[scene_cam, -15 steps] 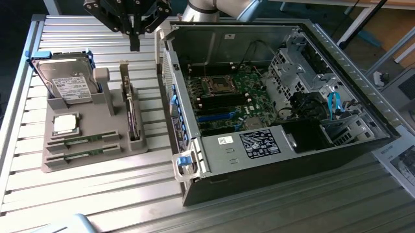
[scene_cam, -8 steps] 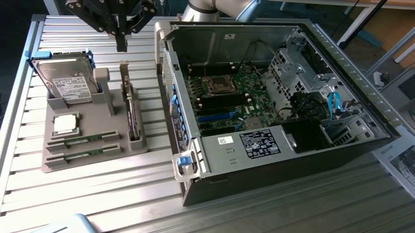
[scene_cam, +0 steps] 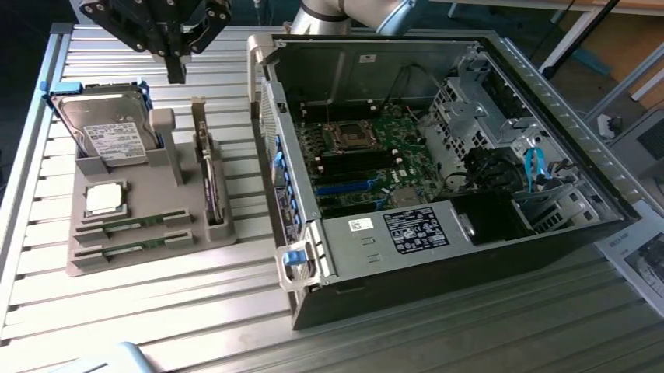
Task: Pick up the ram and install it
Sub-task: 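Reach for the ram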
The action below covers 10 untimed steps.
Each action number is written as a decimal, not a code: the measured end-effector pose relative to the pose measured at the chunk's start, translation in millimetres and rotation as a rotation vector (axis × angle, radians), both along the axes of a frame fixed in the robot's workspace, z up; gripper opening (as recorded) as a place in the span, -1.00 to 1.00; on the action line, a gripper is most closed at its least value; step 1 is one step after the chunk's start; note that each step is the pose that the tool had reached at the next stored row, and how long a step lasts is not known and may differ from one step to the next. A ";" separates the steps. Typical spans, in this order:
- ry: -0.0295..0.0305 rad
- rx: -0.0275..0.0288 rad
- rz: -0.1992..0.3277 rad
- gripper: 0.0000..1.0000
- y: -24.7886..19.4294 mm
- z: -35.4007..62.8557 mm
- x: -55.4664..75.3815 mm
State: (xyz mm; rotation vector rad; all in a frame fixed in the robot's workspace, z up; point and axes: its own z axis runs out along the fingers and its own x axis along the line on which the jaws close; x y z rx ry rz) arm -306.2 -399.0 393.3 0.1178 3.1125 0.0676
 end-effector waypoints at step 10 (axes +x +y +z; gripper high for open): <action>0.0000 0.0000 0.000 -0.80 0.0 0.0 -28.0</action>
